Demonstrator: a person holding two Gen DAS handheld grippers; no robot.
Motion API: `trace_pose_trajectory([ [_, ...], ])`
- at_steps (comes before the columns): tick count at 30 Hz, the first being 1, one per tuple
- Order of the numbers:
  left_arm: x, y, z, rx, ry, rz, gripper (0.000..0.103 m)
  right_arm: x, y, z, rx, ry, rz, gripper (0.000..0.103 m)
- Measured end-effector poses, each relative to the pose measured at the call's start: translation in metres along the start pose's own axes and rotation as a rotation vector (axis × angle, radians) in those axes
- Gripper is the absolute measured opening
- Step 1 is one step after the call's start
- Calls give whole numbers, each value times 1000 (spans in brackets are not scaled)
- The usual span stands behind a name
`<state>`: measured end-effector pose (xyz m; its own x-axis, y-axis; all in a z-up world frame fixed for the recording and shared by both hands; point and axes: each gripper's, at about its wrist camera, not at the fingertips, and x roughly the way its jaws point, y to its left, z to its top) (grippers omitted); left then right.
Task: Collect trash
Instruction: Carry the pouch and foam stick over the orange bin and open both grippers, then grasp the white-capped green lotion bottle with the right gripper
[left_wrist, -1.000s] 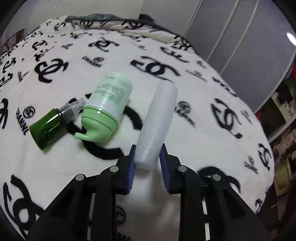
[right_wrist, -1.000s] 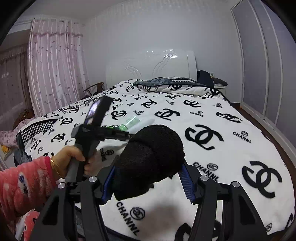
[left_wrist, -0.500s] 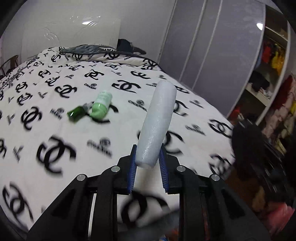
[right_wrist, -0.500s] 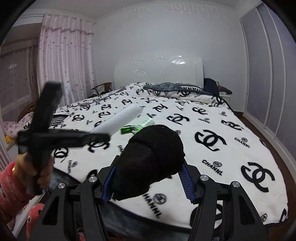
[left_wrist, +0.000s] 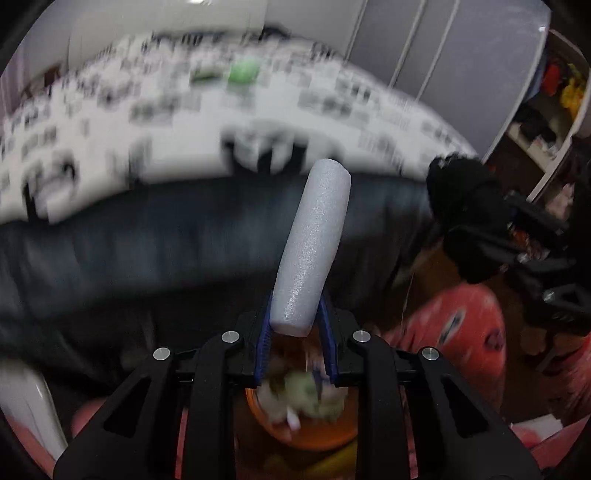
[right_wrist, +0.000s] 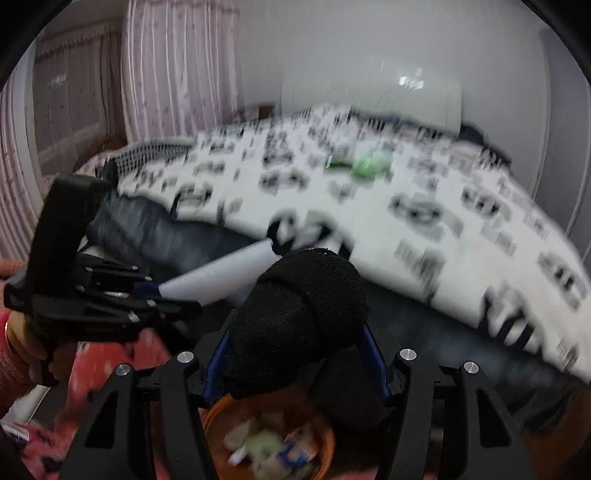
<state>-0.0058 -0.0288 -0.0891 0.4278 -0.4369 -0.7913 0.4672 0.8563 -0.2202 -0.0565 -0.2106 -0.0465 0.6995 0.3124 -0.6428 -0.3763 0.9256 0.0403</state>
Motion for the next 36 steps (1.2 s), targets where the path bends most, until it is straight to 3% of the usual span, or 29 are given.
trace_pose_trajectory([
  [4, 55, 4, -46, -41, 167, 11, 23, 36, 11, -44, 18, 152, -8, 59],
  [10, 130, 17, -80, -129, 417, 38, 27, 98, 15, -104, 60, 375, -51, 61],
  [11, 138, 19, -83, -140, 443, 50, 29, 108, 13, -111, 83, 410, -50, 65],
  [13, 155, 21, -90, -149, 507, 68, 50, 122, 11, -122, 106, 454, -56, 70],
  [15, 161, 24, -94, -163, 527, 75, 63, 131, 11, -130, 100, 485, -85, 74],
  [17, 167, 26, -98, -171, 552, 73, 63, 134, 12, -131, 98, 495, -89, 80],
  [22, 175, 30, -102, -198, 576, 74, 63, 138, 11, -130, 103, 500, -96, 83],
  [30, 166, 30, -102, -191, 535, 103, 63, 140, 8, -130, 111, 503, -115, 83],
  [33, 153, 26, -96, -172, 470, 123, 63, 136, 9, -130, 111, 491, -125, 83],
  [36, 126, 21, -84, -147, 356, 148, 63, 126, 7, -123, 125, 462, -129, 83],
])
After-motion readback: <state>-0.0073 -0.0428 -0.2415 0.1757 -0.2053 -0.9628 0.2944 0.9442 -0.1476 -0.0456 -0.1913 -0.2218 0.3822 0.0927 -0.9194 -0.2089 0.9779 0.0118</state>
